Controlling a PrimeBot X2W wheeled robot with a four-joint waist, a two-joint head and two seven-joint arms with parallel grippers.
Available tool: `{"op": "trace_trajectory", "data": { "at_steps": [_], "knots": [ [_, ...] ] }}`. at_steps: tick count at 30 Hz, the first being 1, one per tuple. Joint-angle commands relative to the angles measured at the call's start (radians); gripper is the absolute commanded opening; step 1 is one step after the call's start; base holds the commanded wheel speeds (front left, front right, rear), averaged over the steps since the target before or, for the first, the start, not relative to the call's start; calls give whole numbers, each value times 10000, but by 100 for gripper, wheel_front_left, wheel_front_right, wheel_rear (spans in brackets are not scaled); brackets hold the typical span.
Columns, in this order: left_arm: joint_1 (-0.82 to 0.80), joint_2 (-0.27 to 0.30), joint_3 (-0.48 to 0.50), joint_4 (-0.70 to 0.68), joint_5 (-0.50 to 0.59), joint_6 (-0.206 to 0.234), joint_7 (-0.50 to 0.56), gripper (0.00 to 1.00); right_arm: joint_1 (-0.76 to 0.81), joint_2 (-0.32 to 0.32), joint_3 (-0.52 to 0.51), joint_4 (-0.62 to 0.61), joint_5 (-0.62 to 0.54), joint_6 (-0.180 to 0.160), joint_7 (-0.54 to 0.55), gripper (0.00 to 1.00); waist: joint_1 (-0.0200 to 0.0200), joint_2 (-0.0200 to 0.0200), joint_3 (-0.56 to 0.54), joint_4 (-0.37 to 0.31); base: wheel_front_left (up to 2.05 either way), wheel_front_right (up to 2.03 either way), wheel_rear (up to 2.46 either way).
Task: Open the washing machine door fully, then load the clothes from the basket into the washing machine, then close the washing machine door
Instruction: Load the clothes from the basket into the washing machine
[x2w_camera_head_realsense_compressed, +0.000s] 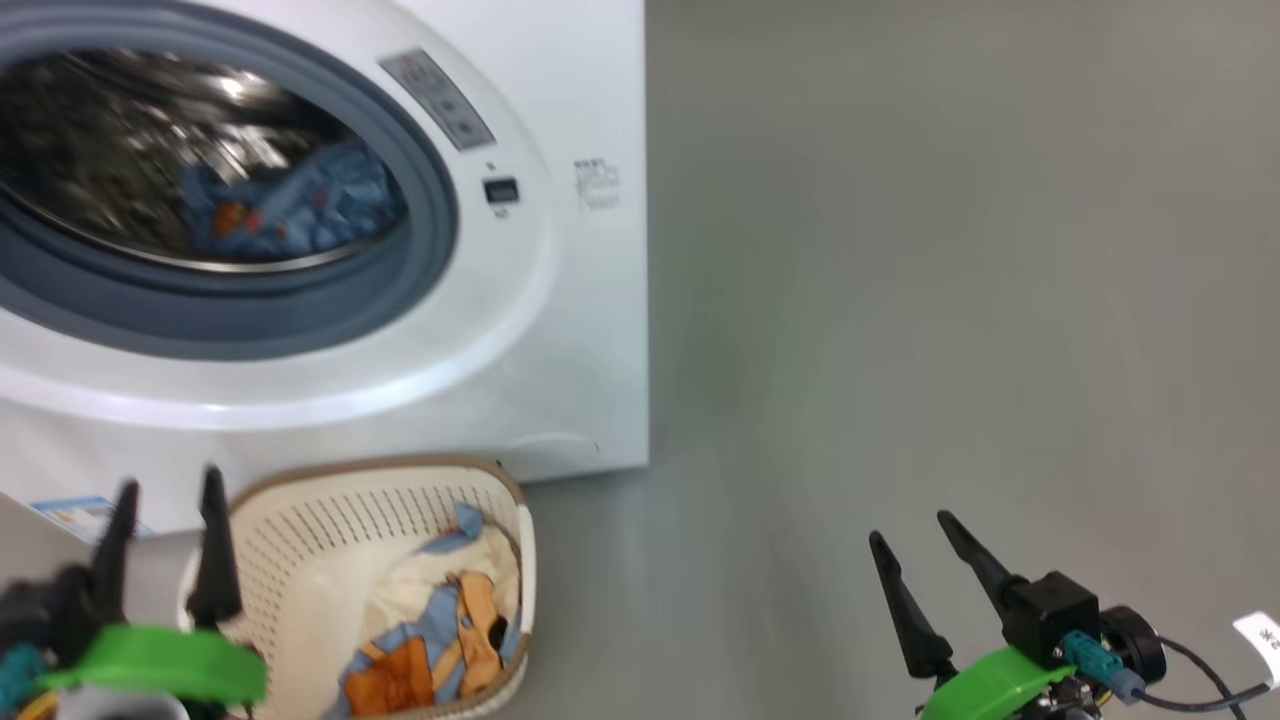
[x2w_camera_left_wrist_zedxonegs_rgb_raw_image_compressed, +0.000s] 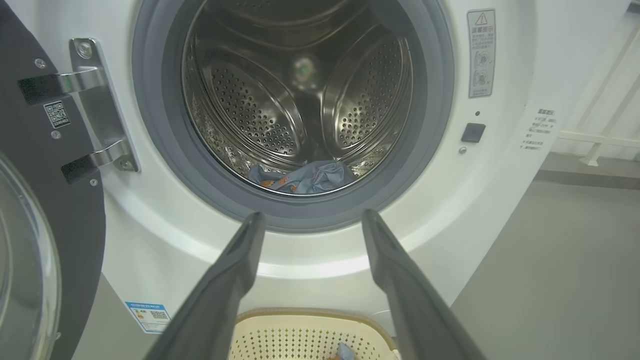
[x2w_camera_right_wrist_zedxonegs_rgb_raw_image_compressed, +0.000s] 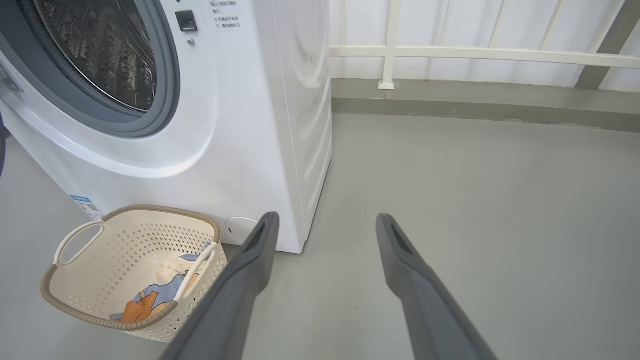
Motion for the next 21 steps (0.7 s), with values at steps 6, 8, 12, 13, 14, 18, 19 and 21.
{"op": "trace_trajectory", "data": {
  "at_steps": [6, 8, 12, 13, 14, 18, 19, 21],
  "knots": [
    [1159, -423, 613, -1127, 414, -10, -36, 100, 318, 13, 291, -160, 32, 27, -76, 100, 0, 0, -1442, 525, 0, 0, 0],
    [1387, -570, 666, -1338, 478, -10, -36, 100, 337, 13, 314, -170, 70, 27, -76, 100, 0, 0, -1508, 518, 0, 0, 0],
    [1750, -795, 679, -1658, 583, -11, -36, 100, 379, 13, 245, -216, 146, 27, -76, 100, 0, 0, -1626, 506, 0, 0, 0],
    [1817, -835, 665, -1721, 608, -12, -36, 100, 393, 13, 232, -223, 161, 27, -76, 100, 0, 0, -1648, 506, 0, 0, 0],
    [1874, -875, 635, -1778, 617, -12, -36, 100, 406, 13, 216, -234, 179, 27, -76, 100, 0, 0, -1663, 508, 0, 0, 0],
    [2049, -952, 312, -1891, 664, -13, -36, 100, 452, 13, 169, -260, 233, 27, -76, 100, 0, 0, -1710, 527, 0, 0, 0],
    [2080, -970, 285, -1893, 662, -13, -36, 100, 461, 13, 167, -268, 248, 27, -76, 100, 0, 0, -1720, 527, 0, 0, 0],
    [2146, -1003, 266, -1882, 678, -14, -36, 100, 471, 13, 184, -279, 275, 27, -76, 100, 0, 0, -1740, 504, 0, 0, 0]
  ]
}}
